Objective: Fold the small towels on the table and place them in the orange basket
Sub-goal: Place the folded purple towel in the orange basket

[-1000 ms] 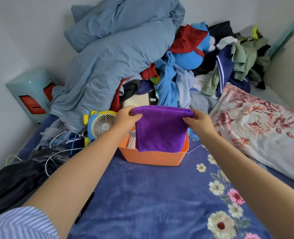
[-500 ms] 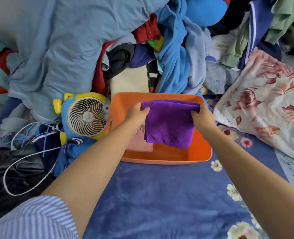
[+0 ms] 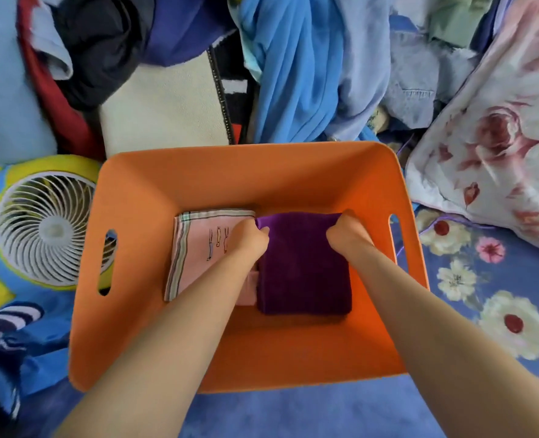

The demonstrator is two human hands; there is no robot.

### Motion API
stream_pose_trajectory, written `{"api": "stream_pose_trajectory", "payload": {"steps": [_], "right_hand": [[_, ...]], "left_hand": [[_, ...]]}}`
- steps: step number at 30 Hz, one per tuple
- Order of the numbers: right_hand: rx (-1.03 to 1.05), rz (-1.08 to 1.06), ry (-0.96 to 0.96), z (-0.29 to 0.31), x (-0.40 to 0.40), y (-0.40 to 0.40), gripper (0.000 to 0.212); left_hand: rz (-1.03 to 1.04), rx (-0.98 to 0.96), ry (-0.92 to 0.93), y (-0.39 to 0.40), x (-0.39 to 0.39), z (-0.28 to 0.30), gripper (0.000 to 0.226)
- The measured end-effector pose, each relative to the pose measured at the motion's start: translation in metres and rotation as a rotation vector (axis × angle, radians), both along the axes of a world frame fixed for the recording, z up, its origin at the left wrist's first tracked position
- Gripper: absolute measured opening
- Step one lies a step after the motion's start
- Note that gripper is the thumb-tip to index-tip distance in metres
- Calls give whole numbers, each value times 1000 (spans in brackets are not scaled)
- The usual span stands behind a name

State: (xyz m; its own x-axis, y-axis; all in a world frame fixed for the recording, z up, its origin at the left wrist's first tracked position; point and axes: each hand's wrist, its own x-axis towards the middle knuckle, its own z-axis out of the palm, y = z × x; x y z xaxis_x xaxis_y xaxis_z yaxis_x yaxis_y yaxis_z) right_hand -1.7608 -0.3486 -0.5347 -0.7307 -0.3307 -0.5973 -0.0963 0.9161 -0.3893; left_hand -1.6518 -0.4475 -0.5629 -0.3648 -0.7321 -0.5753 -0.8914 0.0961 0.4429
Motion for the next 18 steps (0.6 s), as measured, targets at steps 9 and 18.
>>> {"api": "stream_pose_trajectory", "payload": {"steps": [9, 18], "right_hand": [[-15, 98, 274, -64, -12, -11, 38], [-96, 604, 429, -90, 8, 15, 43]], "left_hand": [[65, -142, 89, -9, -20, -42, 31], [-530, -648, 282, 21, 3, -68, 29]]}}
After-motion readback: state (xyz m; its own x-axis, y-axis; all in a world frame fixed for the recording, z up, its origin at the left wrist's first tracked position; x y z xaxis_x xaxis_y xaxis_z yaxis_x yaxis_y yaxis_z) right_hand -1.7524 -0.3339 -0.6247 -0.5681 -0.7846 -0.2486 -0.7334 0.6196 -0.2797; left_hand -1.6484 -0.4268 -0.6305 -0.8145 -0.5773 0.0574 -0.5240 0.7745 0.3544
